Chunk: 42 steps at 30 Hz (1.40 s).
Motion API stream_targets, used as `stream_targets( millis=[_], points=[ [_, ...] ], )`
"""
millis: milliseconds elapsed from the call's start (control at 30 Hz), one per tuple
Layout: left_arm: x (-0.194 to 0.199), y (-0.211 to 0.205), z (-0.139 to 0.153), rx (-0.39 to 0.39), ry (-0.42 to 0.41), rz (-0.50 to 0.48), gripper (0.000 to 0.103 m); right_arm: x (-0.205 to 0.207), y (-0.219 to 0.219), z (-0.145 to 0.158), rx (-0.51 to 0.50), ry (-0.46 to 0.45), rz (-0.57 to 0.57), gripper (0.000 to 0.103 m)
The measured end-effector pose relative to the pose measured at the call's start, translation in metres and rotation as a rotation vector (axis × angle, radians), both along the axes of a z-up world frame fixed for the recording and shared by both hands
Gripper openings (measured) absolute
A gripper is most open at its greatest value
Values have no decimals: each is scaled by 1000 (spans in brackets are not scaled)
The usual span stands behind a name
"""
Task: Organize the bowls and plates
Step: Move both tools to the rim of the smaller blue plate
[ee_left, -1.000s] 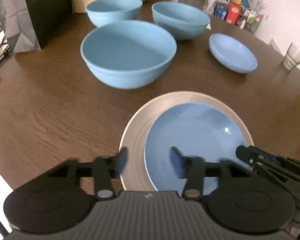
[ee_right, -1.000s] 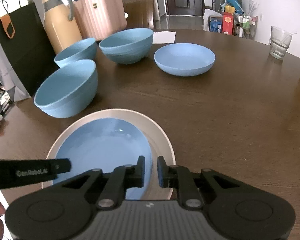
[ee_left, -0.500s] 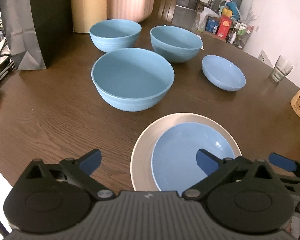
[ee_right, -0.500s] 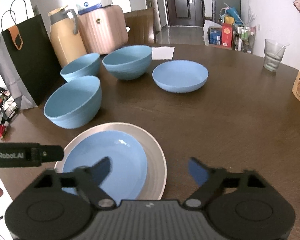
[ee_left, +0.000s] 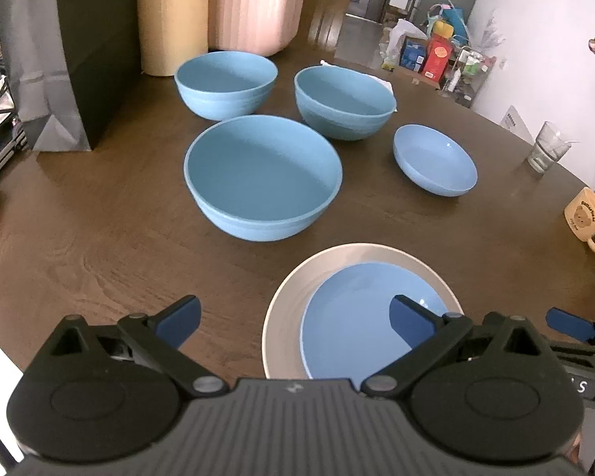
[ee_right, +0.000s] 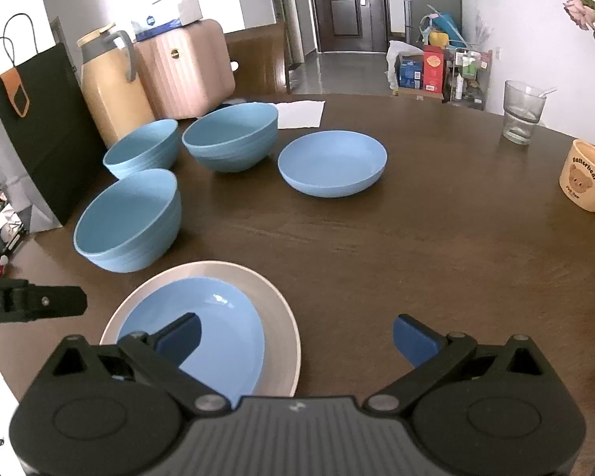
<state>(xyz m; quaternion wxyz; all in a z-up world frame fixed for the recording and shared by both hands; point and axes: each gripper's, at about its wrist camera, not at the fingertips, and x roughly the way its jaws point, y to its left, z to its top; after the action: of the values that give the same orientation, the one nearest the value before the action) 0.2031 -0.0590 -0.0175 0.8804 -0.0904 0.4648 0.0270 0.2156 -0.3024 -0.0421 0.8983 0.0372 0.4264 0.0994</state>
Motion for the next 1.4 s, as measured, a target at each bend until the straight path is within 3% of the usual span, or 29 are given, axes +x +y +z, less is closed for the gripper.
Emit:
stream_targets(
  millis=[500,1400],
  points=[
    [43,-29,40,-5,-20,-69,103,38,-27,30,20,-11,-51,103],
    [178,-91,43,20,66,-74,103,165,-72,29,41,37,-73,103]
  ],
)
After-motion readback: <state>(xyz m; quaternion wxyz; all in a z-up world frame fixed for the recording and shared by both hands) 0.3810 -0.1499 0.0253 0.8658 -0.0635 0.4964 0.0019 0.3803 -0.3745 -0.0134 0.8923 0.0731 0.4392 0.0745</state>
